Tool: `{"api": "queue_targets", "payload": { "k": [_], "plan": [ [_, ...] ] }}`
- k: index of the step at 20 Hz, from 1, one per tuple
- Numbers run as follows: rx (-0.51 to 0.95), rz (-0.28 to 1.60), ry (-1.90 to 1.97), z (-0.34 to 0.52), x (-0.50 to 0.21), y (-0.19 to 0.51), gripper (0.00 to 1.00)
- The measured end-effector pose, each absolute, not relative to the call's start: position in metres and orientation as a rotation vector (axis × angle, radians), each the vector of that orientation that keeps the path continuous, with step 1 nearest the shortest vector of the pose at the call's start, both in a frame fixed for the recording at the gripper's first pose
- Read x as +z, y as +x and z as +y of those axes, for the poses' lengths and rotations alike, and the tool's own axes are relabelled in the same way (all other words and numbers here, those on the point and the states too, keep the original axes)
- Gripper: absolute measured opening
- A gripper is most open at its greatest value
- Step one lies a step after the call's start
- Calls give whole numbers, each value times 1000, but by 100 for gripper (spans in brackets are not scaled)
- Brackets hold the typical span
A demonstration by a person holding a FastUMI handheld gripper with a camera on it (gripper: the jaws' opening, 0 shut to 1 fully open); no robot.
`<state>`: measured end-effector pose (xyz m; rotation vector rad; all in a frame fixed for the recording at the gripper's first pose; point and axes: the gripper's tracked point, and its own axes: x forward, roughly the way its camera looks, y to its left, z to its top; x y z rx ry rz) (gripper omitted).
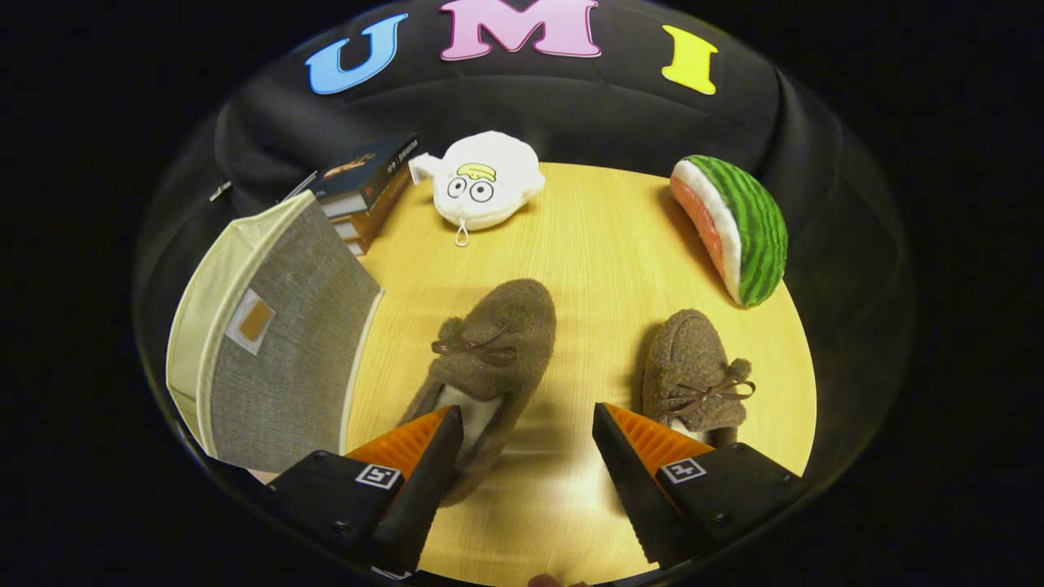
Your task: Open the storage box then place both shoes into the box .Put the left shoe in first, then the right shoe, with the right side of both shoes facing outward in a uniform manner.
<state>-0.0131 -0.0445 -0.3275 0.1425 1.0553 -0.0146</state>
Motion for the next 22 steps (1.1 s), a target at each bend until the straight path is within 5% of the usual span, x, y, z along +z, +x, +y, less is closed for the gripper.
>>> {"api": "queue_targets", "payload": {
  "k": [7, 11, 13, 15, 22],
  "plan": [
    [-92, 1137, 350, -39, -367, 3, 98],
    [-78, 1168, 410, -27, -367, 7, 33],
    [-125, 1178, 469, -29, -368, 6, 19],
    [-158, 1171, 524, -32, -367, 5, 7],
    [-193, 1113, 624, -27, -312, 3, 5]
  ]
}}
